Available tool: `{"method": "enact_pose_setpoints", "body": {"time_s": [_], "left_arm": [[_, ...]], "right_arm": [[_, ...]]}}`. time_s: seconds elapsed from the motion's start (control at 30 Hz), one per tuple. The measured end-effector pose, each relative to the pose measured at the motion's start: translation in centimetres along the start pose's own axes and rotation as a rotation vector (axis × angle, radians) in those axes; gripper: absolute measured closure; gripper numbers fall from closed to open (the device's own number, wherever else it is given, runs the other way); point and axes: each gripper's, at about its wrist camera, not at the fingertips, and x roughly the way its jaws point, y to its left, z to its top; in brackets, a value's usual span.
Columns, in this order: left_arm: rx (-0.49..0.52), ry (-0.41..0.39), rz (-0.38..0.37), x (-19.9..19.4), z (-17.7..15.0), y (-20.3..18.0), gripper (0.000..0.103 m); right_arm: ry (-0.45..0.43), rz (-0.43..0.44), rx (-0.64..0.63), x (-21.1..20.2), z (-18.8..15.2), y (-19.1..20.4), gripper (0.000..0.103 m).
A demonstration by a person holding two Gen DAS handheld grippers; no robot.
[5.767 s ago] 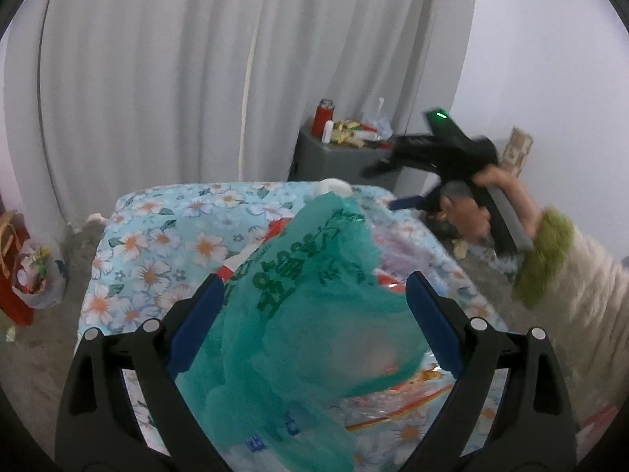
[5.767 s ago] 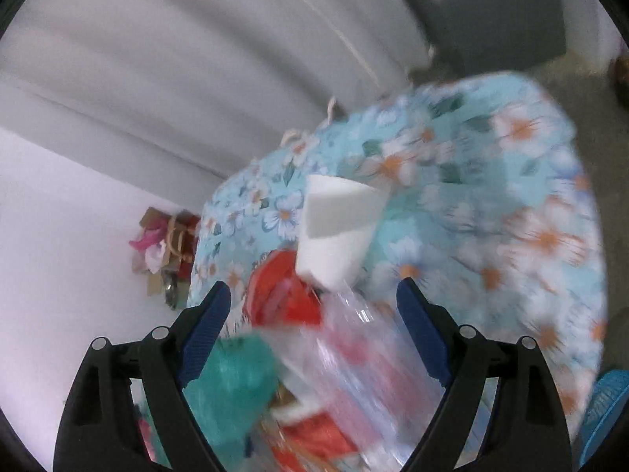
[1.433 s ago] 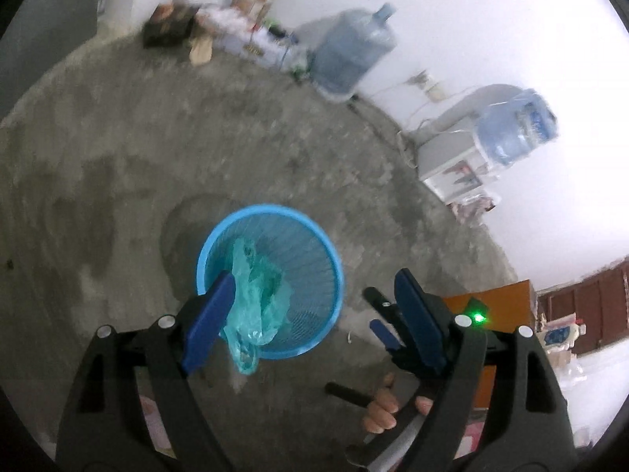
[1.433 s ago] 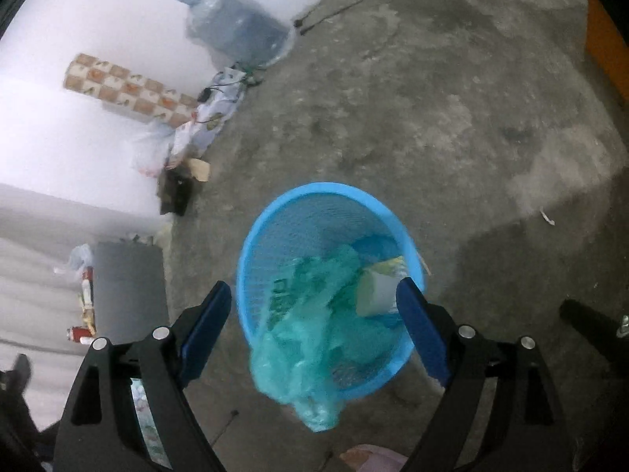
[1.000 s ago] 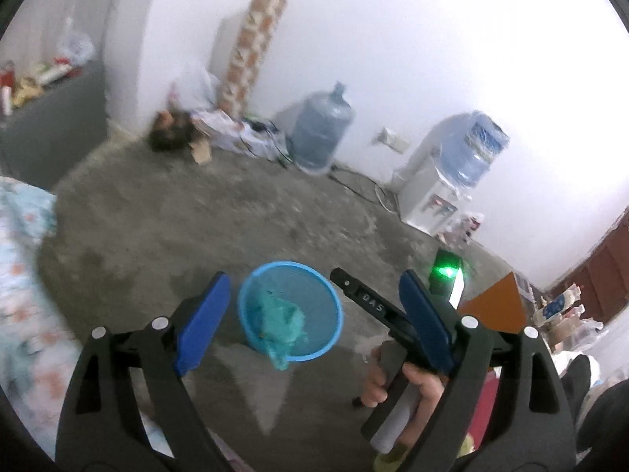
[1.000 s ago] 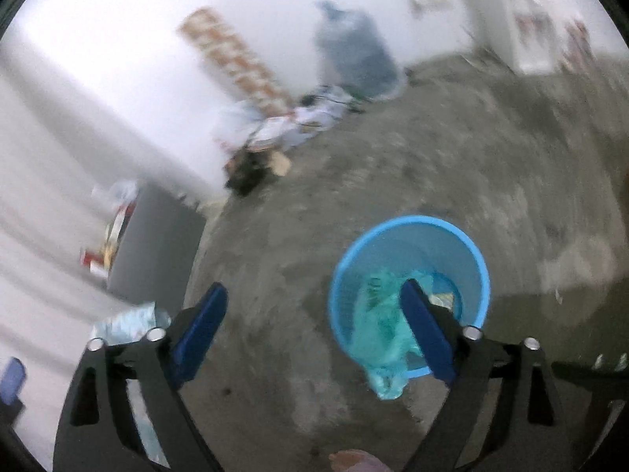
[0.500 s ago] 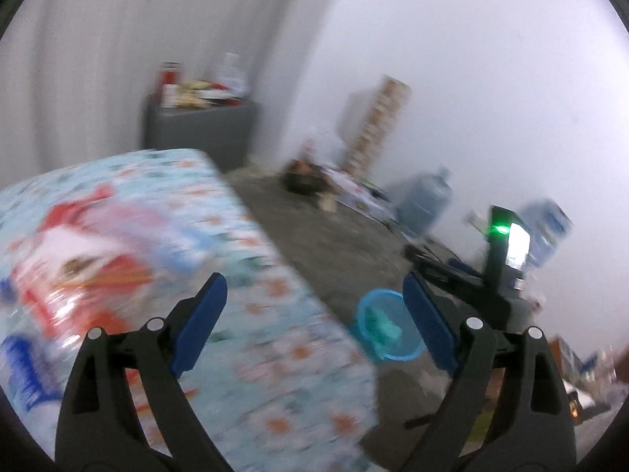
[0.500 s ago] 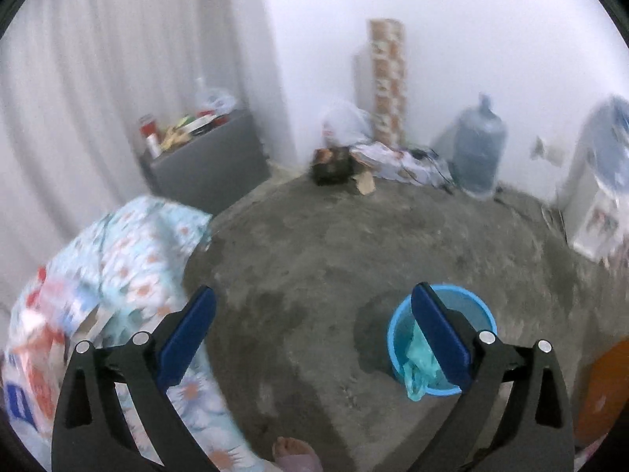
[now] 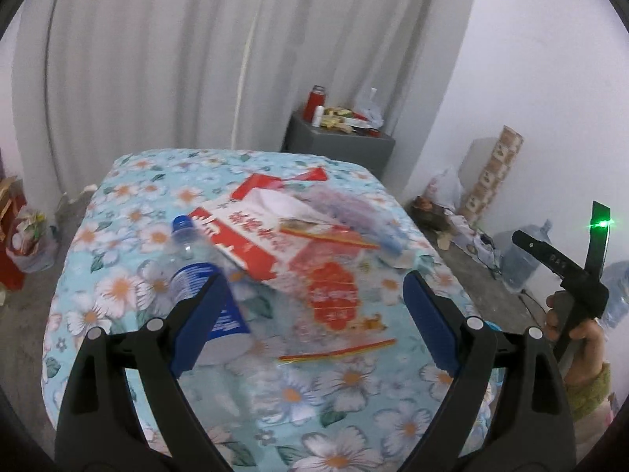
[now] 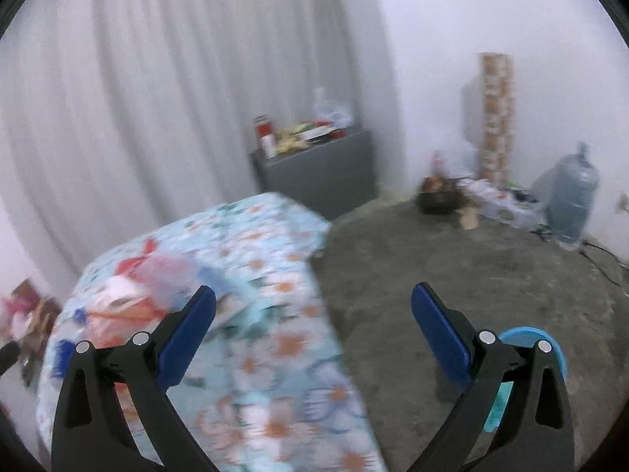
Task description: Collect trash
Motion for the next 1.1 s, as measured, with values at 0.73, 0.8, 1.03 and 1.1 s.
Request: {"method": "enact_pose_setpoints", "body": {"time_s": [0.73, 0.8, 1.03, 1.1], "left_arm": [[-0.011, 0.035, -0.094, 2.5, -2.4, 1.6, 0.016], [-0.032, 0.046, -0.117, 3.0, -2.0, 2.0, 0.016], [-0.015, 0.108, -0.099, 6.1, -0.8, 1.8, 0.016], [0.000, 0.130, -0.084, 6.8, -0.5, 1.5, 0.017]], "right_arm": [[0.286, 0.351, 0.110, 5.1, -2.8, 3.6, 0.006], [0.300, 0.379, 0.132, 5.7, -2.7, 3.7, 0.006], [0.317, 0.397, 0.107, 7.6, -0.9, 4.8, 0.006], [0.309, 0.405, 0.046, 8.2, 0.6, 5.8, 0.006]]}}
